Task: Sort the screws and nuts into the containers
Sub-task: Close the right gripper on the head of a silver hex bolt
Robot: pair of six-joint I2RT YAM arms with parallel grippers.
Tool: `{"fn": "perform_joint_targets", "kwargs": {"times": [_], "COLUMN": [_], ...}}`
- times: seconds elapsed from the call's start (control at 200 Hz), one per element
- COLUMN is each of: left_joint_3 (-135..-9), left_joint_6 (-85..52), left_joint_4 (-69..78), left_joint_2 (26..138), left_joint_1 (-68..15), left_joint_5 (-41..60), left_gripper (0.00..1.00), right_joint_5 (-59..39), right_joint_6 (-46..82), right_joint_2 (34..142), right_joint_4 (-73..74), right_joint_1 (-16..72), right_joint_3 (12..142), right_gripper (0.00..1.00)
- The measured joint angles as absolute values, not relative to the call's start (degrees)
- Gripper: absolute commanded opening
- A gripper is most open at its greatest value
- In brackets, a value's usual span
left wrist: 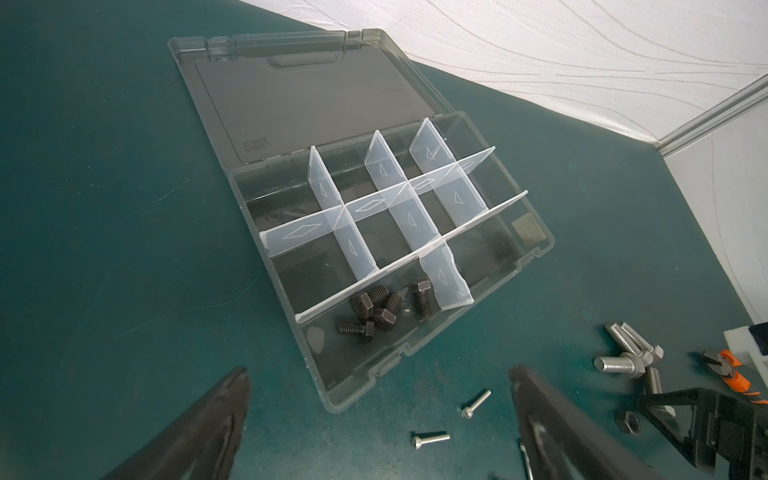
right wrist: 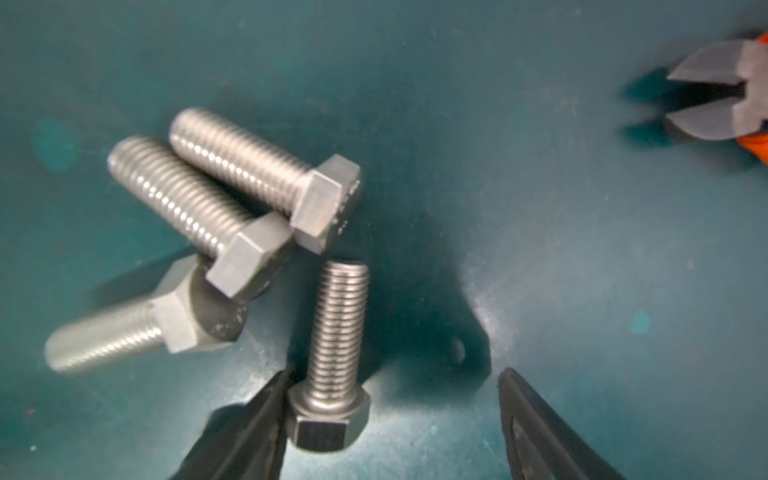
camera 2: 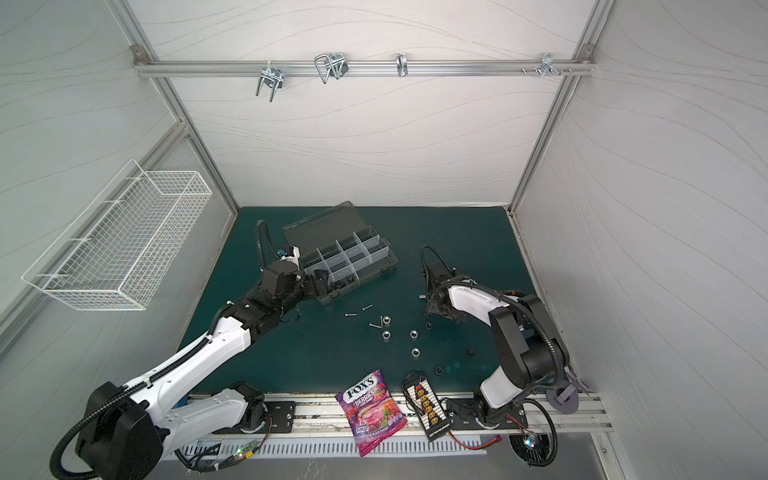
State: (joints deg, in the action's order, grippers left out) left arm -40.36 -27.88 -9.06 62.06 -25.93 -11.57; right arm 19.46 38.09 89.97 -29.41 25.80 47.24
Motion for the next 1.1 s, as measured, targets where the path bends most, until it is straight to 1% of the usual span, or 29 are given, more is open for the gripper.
{"fn": "perform_joint_targets", "kwargs": {"times": [0.23,0.695,0.795,1.1], "left_joint_3": [-40.36,-40.36,-40.36,-40.36], "left_joint_6": [-27.9,-28.67,-28.86,-30.13], "left_joint_4": [-9.06,-9.06,-9.06,-9.13], "left_joint_2": [62.15,62.15,62.15,62.15], "left_joint_1": [-25.93,-25.93,-25.93,-25.93], "left_joint_5": [-11.6,-11.7,-11.84,-12.16], "left_gripper": [0.98,0.98,0.98,0.99], "right_joint_5": [16.38,12.99,12.75,13.1], "right_joint_6": [37.5,35.9,35.57,35.48], "right_joint_2": [90.41,91.57,91.96,91.9], "right_joint_4": [-28.45,-26.96,-26.94,-27.64], "right_joint_1": [24.75,24.64,24.64,24.69], "right_joint_3": [47.48,48.36,48.77,49.1], "right_gripper": [0.63,0.36,0.28,0.17]}}
